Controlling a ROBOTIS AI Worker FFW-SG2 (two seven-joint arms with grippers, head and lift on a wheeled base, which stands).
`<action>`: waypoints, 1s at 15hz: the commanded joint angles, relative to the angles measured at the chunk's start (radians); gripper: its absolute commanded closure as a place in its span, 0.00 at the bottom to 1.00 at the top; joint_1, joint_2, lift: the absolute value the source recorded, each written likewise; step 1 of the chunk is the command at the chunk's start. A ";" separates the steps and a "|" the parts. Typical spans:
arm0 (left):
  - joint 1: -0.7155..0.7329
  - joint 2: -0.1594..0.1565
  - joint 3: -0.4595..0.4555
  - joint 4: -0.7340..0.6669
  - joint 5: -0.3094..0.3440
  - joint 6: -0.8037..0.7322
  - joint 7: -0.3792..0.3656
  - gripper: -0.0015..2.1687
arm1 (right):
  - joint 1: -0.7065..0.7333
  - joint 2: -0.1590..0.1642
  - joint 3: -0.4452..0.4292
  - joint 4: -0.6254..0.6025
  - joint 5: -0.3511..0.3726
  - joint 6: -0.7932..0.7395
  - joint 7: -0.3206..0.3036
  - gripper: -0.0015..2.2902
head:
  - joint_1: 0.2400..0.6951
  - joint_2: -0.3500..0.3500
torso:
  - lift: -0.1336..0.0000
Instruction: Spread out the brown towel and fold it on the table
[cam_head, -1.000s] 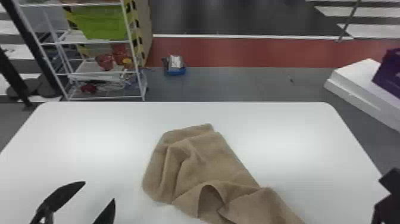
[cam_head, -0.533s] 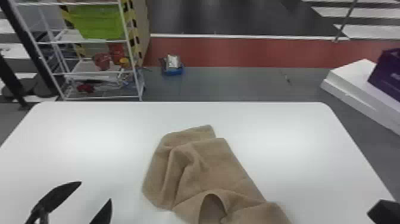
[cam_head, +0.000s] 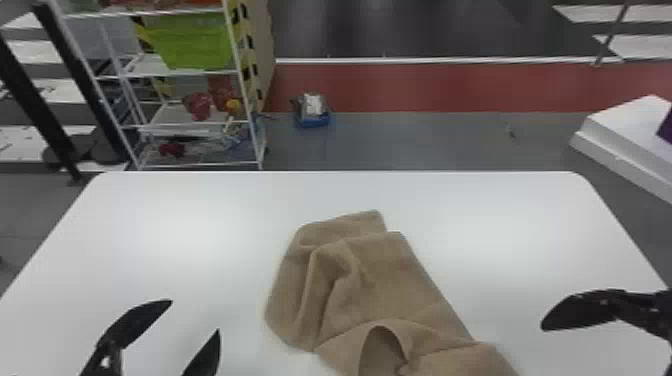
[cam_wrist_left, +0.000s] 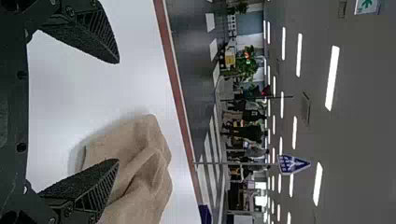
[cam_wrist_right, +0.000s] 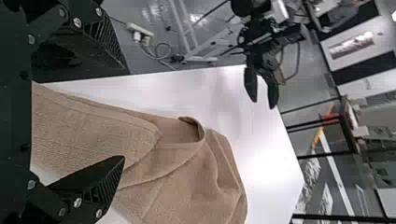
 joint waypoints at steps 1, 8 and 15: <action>0.000 -0.003 0.001 0.002 0.001 0.000 0.000 0.07 | -0.086 0.097 0.071 0.025 0.064 0.172 0.003 0.05 | 1.00 0.58 | 0.07; 0.000 -0.003 0.006 0.005 0.006 -0.003 0.000 0.07 | -0.312 0.225 0.443 -0.005 0.411 0.648 0.003 0.15 | 1.00 0.72 | 0.07; 0.000 -0.003 0.010 0.006 0.011 -0.009 -0.002 0.07 | -0.537 0.243 0.749 -0.002 0.610 0.846 0.003 0.16 | 1.00 0.83 | 0.07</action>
